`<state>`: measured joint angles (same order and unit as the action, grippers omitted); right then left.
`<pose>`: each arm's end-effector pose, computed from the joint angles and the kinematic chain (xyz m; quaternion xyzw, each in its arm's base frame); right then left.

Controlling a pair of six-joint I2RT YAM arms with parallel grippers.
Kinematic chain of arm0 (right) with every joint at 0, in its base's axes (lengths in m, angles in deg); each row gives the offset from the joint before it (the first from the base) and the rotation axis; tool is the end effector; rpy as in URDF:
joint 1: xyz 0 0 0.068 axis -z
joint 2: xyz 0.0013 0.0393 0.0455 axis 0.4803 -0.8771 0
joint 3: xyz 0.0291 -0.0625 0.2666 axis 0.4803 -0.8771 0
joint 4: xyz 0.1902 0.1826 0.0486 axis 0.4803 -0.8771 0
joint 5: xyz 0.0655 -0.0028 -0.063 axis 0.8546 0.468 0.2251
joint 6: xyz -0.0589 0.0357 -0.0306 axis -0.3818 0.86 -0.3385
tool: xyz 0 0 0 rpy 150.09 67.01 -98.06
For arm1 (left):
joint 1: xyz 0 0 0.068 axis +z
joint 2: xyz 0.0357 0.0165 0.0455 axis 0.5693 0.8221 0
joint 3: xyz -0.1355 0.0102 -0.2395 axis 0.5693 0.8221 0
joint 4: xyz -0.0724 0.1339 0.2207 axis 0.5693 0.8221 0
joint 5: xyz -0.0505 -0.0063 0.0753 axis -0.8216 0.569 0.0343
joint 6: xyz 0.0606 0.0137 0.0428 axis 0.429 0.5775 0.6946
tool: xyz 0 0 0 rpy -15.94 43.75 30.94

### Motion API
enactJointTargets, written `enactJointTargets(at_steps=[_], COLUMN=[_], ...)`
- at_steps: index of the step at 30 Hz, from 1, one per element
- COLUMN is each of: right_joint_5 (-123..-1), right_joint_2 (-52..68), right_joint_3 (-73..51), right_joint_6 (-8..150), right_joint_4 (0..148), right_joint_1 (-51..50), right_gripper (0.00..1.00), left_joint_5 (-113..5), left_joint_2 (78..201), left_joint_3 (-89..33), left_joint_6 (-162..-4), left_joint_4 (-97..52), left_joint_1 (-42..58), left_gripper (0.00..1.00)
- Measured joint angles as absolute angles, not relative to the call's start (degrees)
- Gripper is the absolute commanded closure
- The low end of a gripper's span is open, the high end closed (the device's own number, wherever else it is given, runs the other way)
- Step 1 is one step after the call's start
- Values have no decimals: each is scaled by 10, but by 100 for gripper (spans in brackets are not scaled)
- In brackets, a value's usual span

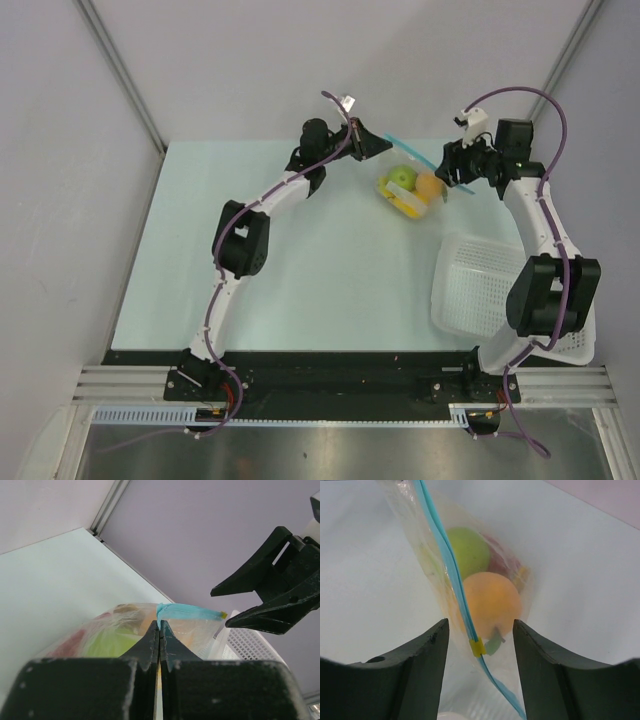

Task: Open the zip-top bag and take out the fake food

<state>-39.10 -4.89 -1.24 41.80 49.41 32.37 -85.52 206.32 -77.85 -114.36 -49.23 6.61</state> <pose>0.4048 0.0064 0.3292 -0.2613 0.8190 0.1238 0.4957 0.5191 -0.3229 0.2640 0.1747 0.6407 -0.5950 0.4527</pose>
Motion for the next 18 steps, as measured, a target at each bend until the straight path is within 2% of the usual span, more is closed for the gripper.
enactJointTargets(at_steps=[1, 8, 9, 11, 18], right_joint_5=[-386, -352, -349, -343, -335], right_joint_2=[-51, -56, -56, -56, -56], right_joint_3=[-12, -12, -12, -12, -12], right_joint_6=[416, 412, 412, 410, 410], right_joint_4=[494, 481, 481, 481, 479], right_joint_1=[324, 330, 330, 333, 345], right_gripper=[47, 53, 58, 60, 57], left_joint_5=[-856, -857, -857, -857, -858], left_joint_2=[2063, 2063, 2063, 2063, 2063], left_joint_3=[-779, -781, -781, -781, -781], left_joint_6=[-1144, -1148, -1148, -1148, -1160], left_joint_4=[-492, -493, -493, -493, -496], left_joint_1=[66, 67, 67, 68, 70], left_gripper=[100, 100, 100, 100, 100])
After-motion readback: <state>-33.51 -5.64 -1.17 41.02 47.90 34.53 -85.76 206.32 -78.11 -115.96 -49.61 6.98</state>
